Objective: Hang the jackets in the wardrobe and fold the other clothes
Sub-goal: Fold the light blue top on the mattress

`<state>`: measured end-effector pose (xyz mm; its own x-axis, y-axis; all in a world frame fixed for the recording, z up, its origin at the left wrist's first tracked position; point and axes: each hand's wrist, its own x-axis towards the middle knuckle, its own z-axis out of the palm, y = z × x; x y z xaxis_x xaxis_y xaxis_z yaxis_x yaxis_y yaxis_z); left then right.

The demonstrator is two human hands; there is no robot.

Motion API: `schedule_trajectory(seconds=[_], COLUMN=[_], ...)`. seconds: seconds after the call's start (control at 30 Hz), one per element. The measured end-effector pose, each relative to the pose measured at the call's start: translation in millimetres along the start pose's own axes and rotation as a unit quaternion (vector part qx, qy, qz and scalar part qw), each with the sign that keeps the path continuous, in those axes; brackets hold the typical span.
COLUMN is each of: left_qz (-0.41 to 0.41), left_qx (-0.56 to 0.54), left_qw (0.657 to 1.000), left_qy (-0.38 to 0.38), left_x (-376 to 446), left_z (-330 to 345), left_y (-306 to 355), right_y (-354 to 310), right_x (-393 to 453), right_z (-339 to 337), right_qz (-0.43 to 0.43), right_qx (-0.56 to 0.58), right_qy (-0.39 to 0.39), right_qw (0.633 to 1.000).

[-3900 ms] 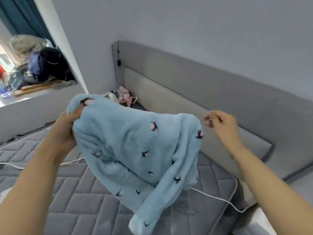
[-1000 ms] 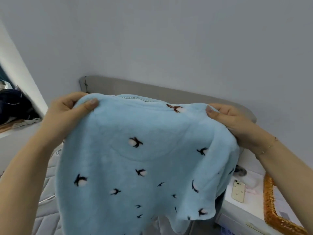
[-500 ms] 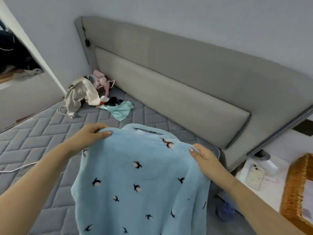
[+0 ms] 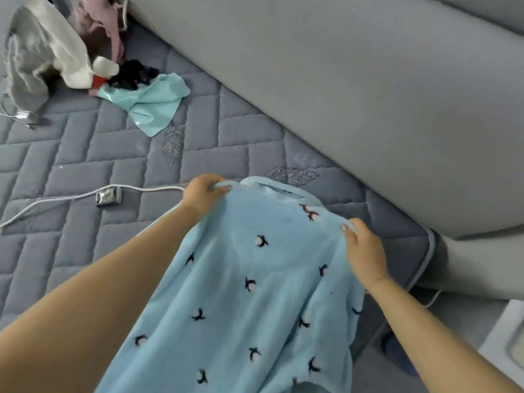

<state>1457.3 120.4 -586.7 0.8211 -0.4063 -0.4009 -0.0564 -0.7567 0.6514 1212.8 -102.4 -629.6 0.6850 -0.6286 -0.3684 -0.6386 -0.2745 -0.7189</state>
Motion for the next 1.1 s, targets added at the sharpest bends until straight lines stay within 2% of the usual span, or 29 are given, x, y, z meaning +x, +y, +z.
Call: schedule_trajectory(seconds=[0.1,0.2,0.27,0.37,0.43,0.57,0.67,0.77,0.83,0.9,1.0,1.07,1.1], left_qz=[-0.035,-0.051,-0.048,-0.048,-0.101,-0.288,-0.397,-0.464,-0.409,-0.338,-0.33,-0.309,-0.288], left_qx=[0.044,0.092,0.103,0.094,0.064,0.024,0.034,0.002,-0.023,-0.077,-0.205,-0.181,-0.151], left_qw=[0.998,0.994,0.993,0.982,0.969,0.921,0.885,0.863,0.891,0.917,0.894,0.893,0.896], left_qy=[0.014,0.011,0.036,0.158,0.216,0.263,0.242,0.197,0.195,0.196,0.224,0.272,0.302], left_x=[38,48,37,1,-30,-102,-145,-178,-189,-191,-183,-166,-155], left_z=[33,53,54,36,18,-15,-30,-33,-33,-38,-60,-83,-96], left_y=[-27,-58,-78,-114,-149,-227,-269,-299,-316,-326,-327,-329,-328], right_y=[20,22,19,2,-13,-57,-96,-131,-151,-165,-179,-190,-195], right_x=[27,25,15,-6,-19,-32,-32,-22,-12,0,13,19,22], right_z=[27,48,58,71,86,137,185,237,269,295,323,333,336], right_qz=[0.035,0.028,-0.044,-0.182,-0.26,-0.349,-0.386,-0.402,-0.377,-0.346,-0.331,-0.337,-0.335], right_qx=[-0.026,-0.066,-0.127,-0.165,-0.181,-0.15,-0.171,-0.206,-0.235,-0.294,-0.385,-0.392,-0.373], right_qy=[-0.015,0.001,0.05,0.091,0.06,-0.088,-0.201,-0.235,-0.234,-0.26,-0.31,-0.298,-0.276], right_qw=[0.999,0.997,0.99,0.965,0.947,0.921,0.884,0.86,0.865,0.852,0.804,0.803,0.82])
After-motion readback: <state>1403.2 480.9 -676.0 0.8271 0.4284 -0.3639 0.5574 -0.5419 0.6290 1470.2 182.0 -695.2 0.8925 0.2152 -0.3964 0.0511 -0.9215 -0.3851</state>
